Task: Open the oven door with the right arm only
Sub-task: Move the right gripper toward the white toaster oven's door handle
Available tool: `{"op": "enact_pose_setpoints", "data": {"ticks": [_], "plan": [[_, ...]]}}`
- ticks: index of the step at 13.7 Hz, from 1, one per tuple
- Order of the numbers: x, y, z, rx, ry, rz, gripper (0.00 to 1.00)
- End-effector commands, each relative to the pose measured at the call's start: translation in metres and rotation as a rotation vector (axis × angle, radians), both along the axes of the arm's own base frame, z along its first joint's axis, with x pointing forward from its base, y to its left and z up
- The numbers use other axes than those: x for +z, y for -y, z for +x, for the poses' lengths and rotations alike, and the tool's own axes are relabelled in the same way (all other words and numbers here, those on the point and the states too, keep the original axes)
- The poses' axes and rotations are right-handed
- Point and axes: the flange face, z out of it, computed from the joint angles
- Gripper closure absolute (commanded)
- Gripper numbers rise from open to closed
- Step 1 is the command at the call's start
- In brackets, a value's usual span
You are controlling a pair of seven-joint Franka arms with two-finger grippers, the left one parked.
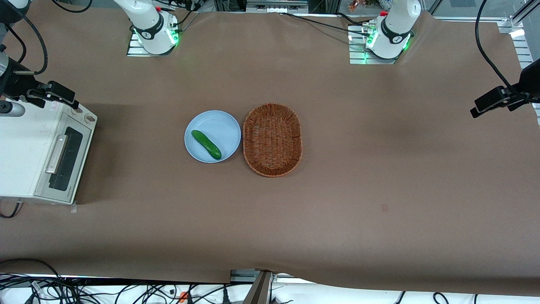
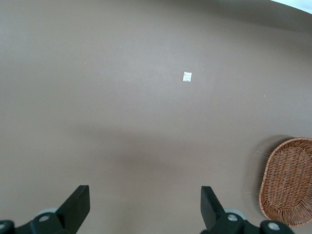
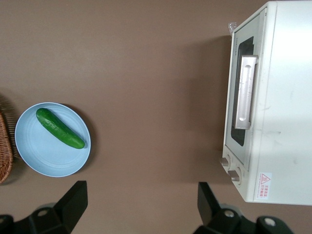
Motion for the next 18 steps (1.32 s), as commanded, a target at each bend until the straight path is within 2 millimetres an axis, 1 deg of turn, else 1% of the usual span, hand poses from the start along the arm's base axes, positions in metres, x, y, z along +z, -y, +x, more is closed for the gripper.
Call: {"op": "enact_pose_setpoints", "data": {"ticks": [1,3,6,7,10,12,14,16,17,18], "plan": [[0.001,0.003,-0.004,-0.002,0.011,-0.006,0.00],[-0.003,0.005,-0.001,-0.005,0.005,-0.007,0.00],[-0.010,0.001,0.016,0.015,-0.009,-0.013,0.00],[-0.011,0.001,0.018,0.020,-0.014,-0.013,0.00],[-0.013,0.002,0.015,0.012,-0.043,-0.012,0.00],[-0.010,0.001,0.017,0.013,-0.028,-0.013,0.00],[-0.016,0.001,0.019,0.009,-0.044,-0.004,0.00],[-0.030,0.005,0.021,0.001,-0.082,0.005,0.00],[-0.028,0.002,0.022,0.013,-0.080,-0.002,0.00],[-0.018,0.000,0.025,0.019,-0.058,-0.005,0.00]]}}
